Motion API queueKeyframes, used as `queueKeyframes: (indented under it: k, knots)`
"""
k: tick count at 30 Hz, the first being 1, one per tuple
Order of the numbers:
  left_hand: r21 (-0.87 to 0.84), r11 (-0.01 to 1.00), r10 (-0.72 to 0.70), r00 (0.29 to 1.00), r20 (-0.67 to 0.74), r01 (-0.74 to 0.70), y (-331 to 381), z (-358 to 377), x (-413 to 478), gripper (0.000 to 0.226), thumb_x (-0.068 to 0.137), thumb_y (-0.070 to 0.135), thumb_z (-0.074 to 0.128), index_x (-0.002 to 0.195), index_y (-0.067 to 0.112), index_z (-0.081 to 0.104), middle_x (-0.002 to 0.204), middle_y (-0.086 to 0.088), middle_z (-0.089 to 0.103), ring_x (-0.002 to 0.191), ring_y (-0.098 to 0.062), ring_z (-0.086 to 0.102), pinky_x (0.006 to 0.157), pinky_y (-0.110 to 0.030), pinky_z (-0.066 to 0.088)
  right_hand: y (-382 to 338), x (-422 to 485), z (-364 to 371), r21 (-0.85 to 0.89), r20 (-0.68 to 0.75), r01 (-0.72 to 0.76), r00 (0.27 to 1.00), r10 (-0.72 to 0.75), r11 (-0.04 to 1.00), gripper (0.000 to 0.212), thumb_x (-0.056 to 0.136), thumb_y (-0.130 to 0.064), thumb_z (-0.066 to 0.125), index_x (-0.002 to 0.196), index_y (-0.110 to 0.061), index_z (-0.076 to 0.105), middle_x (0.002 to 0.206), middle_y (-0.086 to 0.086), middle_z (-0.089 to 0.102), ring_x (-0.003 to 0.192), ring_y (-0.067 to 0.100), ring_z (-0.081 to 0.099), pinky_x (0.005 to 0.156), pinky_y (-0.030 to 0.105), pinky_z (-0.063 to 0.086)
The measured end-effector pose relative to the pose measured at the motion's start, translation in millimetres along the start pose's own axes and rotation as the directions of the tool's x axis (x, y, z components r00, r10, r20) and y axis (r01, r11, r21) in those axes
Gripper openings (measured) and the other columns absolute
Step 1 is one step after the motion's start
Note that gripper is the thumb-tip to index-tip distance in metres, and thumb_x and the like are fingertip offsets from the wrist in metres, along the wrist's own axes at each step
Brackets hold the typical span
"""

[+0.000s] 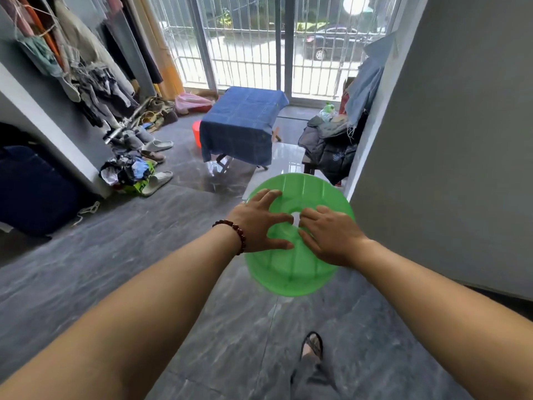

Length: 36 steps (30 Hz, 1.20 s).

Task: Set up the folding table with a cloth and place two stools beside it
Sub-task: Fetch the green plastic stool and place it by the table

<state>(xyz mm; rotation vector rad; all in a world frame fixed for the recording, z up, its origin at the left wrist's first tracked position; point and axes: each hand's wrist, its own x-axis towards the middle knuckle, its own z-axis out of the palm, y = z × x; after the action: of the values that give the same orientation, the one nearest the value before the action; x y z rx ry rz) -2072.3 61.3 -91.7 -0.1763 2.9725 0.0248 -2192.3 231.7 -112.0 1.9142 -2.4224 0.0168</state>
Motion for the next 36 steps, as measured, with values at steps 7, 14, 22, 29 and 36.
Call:
queueKeyframes:
  k: [7,14,22,29,36]
  knots:
    - [0.031,0.999,-0.04,0.999,0.016,0.039,-65.7,-26.6,112.7,0.064,0.075,0.074,0.045,0.133,0.046,0.04,0.154,-0.004,0.006,0.143,-0.029,0.004,0.111,-0.051,0.027,85.4,106.2,-0.3,0.006,-0.014,0.024,1.0,-0.023,1.0,0.041,0.097,-0.04,0.027,0.114,-0.014,0.054,0.114,0.002,0.052,0.094,0.022,0.048,0.07,0.037,0.046]
    - [0.037,0.996,-0.076,0.997,-0.013,0.077,-121.1,-53.3,214.6,0.059,0.079,0.071,0.043,0.133,0.046,0.04,0.154,-0.003,0.006,0.142,-0.029,0.003,0.11,-0.054,0.026,164.8,200.2,-7.9,0.004,-0.001,0.033,0.999,-0.033,0.999,0.04,0.098,-0.039,0.028,0.116,-0.013,0.053,0.116,0.002,0.051,0.096,0.022,0.048,0.073,0.038,0.047]
    - [-0.01,0.997,-0.08,0.997,0.018,0.08,-221.6,-51.7,305.9,0.058,0.08,0.07,0.042,0.133,0.046,0.039,0.155,0.0,0.005,0.143,-0.028,0.003,0.109,-0.053,0.029,220.4,325.4,17.9,0.014,0.032,0.052,0.998,-0.052,0.999,0.04,0.097,-0.04,0.029,0.115,-0.014,0.053,0.117,0.0,0.051,0.096,0.022,0.047,0.068,0.035,0.044]
    - [-0.052,0.997,-0.05,0.998,-0.024,0.049,-329.0,-58.7,391.7,0.057,0.081,0.07,0.042,0.132,0.045,0.04,0.154,0.0,0.005,0.143,-0.027,0.005,0.107,-0.055,0.03,264.0,454.5,23.9,0.011,0.045,0.038,0.998,-0.038,0.999,0.041,0.098,-0.038,0.03,0.12,-0.012,0.052,0.12,0.0,0.05,0.098,0.022,0.047,0.069,0.037,0.047]
    - [-0.001,1.0,-0.017,1.0,0.023,0.017,-413.0,-81.0,461.0,0.058,0.081,0.07,0.039,0.134,0.047,0.036,0.154,0.002,0.003,0.143,-0.025,0.003,0.107,-0.058,0.029,294.9,551.1,29.2,0.044,0.03,-0.012,0.999,0.011,0.999,0.039,0.097,-0.038,0.032,0.117,-0.013,0.054,0.116,0.0,0.051,0.095,0.021,0.047,0.067,0.036,0.043]
